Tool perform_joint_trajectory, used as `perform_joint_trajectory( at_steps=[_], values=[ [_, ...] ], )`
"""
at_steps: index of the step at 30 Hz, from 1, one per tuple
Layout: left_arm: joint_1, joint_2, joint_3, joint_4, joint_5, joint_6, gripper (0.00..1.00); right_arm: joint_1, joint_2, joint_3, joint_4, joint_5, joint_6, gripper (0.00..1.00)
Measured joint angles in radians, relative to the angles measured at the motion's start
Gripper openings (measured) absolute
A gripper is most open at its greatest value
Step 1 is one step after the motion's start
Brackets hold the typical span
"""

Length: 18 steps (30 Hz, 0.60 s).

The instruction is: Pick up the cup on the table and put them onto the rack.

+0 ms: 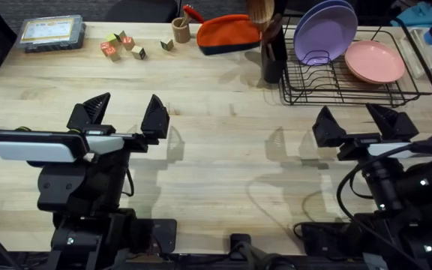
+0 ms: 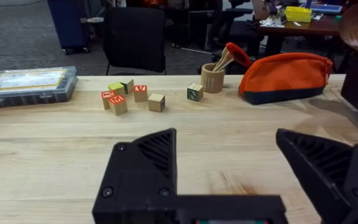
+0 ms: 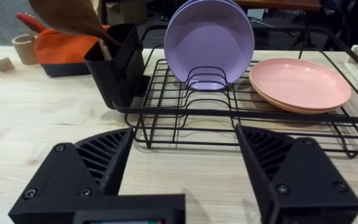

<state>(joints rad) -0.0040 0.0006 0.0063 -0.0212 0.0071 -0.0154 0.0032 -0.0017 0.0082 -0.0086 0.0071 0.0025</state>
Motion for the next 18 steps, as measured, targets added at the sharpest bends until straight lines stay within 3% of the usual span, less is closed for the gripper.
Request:
perform_joint_trajectory(
  at_steps=[8,12,18],
  values=[
    [0.000,0.000,0.000,-0.004,0.000,0.000,0.993,0.000,0.000,0.002,-0.014,0.004,-0.008,0.994],
    [0.000,0.000,0.016,-0.082,-0.003,0.000,0.993,0.000,0.000,0.003,-0.014,0.004,-0.011,0.994],
    [0.000,0.008,0.147,-0.185,-0.004,0.000,0.993,0.000,0.001,0.058,-0.070,0.006,-0.011,0.994]
  ],
)
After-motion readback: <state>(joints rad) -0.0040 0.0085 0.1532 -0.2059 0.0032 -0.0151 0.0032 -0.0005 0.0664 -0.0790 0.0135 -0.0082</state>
